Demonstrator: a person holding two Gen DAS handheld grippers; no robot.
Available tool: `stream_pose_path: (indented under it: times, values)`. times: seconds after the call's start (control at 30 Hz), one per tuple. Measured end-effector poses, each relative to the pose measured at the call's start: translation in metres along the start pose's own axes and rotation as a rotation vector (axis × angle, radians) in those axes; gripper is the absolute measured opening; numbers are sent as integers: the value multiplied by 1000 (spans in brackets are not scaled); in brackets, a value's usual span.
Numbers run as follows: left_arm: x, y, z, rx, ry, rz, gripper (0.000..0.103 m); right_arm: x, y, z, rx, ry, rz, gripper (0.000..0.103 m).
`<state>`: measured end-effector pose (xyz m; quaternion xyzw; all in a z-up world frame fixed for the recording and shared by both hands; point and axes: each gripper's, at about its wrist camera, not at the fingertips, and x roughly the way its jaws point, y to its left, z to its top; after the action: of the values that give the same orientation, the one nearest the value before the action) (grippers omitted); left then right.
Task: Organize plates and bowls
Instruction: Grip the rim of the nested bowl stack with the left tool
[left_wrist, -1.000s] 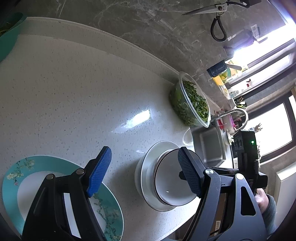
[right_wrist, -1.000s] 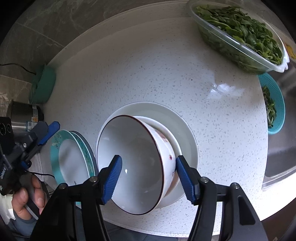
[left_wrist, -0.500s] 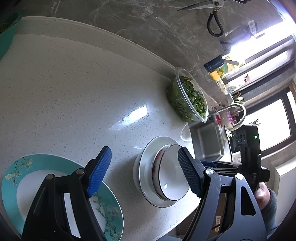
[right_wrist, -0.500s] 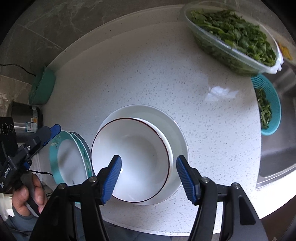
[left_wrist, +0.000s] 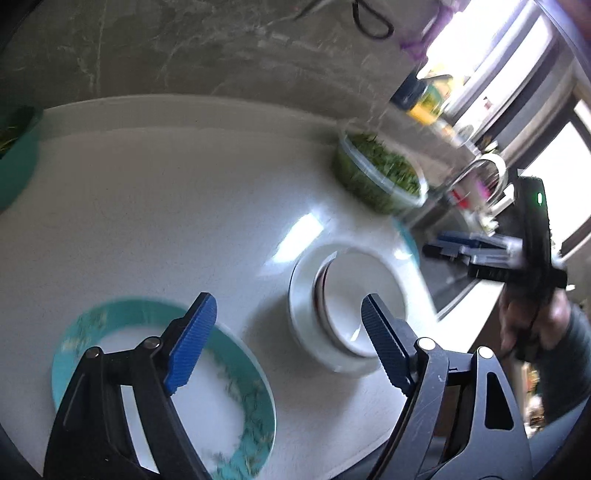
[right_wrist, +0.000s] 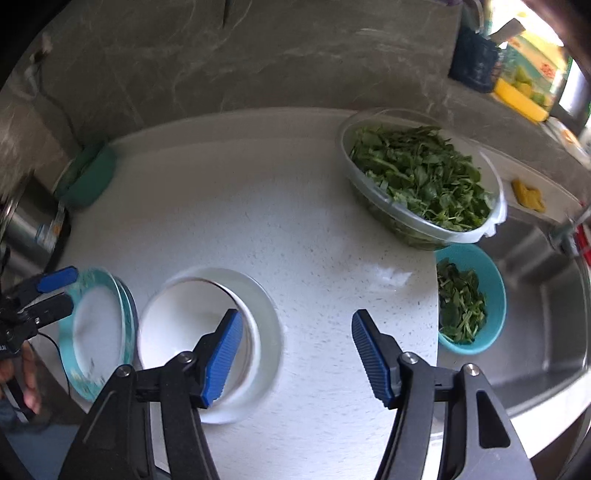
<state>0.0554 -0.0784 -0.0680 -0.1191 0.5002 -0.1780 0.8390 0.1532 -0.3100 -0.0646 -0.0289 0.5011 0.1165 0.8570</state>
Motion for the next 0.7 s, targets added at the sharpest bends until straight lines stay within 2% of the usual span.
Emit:
stream_pose_path:
  times: [0.03, 0.1, 0.17, 0.23, 0.3, 0.37, 0.43, 0.5, 0.63, 0.7]
  values:
    - [1, -4, -6, -4, 9, 21, 80, 7, -7, 1, -13, 14, 25, 65]
    - [4, -18, -21, -34, 26, 114, 80, 19, -17, 4, -46, 29, 72, 64]
    - [7, -35, -38, -94, 23, 218, 80, 29, -27, 4, -88, 39, 143, 62]
    - [8, -48, -51, -156, 9, 274, 80, 36, -31, 5, -131, 59, 198, 62]
    - [9, -65, -64, -211, -20, 303, 80, 42, -31, 6, -201, 77, 238, 61]
    - [19, -80, -77, -250, 15, 331, 77, 45, -30, 7, -237, 97, 256, 61]
    - [24, -91, -84, -277, 17, 334, 67, 47, -27, 10, -271, 114, 288, 61]
    - [29, -100, -89, -284, 17, 390, 63, 51, -25, 14, -303, 127, 282, 60]
    - [34, -100, -103, -374, 12, 422, 45, 58, -25, 18, -336, 157, 285, 60]
    - [37, -101, -109, -413, 11, 402, 45, 62, -23, 17, -366, 169, 295, 60]
